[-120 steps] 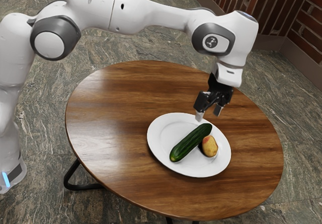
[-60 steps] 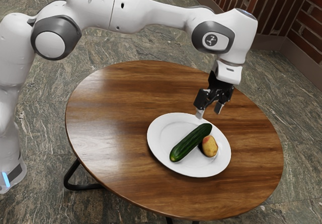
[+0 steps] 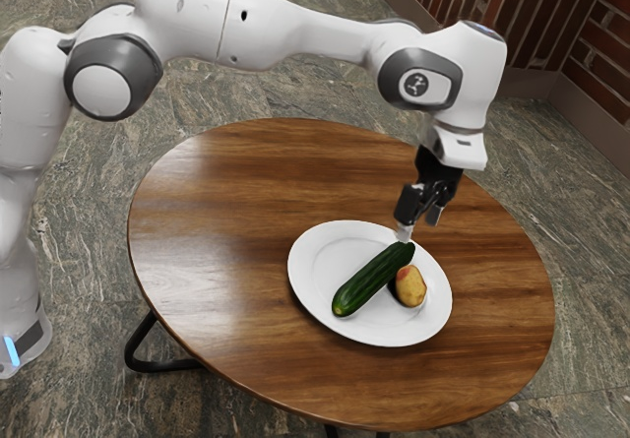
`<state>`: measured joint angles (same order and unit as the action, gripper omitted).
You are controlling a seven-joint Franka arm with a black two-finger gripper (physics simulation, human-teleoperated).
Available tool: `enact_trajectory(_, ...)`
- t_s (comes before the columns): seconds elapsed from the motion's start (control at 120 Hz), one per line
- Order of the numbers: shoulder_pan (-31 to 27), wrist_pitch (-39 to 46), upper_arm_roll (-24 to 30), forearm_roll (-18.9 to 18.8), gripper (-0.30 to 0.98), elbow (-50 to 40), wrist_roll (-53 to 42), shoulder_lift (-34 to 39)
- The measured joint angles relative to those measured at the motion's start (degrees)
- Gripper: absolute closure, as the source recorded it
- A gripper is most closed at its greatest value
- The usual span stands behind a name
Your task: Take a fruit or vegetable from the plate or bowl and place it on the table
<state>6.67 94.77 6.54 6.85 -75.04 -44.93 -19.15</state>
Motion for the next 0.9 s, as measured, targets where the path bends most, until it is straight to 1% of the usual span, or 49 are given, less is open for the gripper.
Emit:
enact_trajectory(0.392, -0.1, 3.9, -0.2, 1.2, 0.0, -0.8, 5.7, -4.3)
enact_trajectory(0.9, 0.1, 7.7, -0.6, 1.6, 0.0, -3.3, 9.2, -7.1)
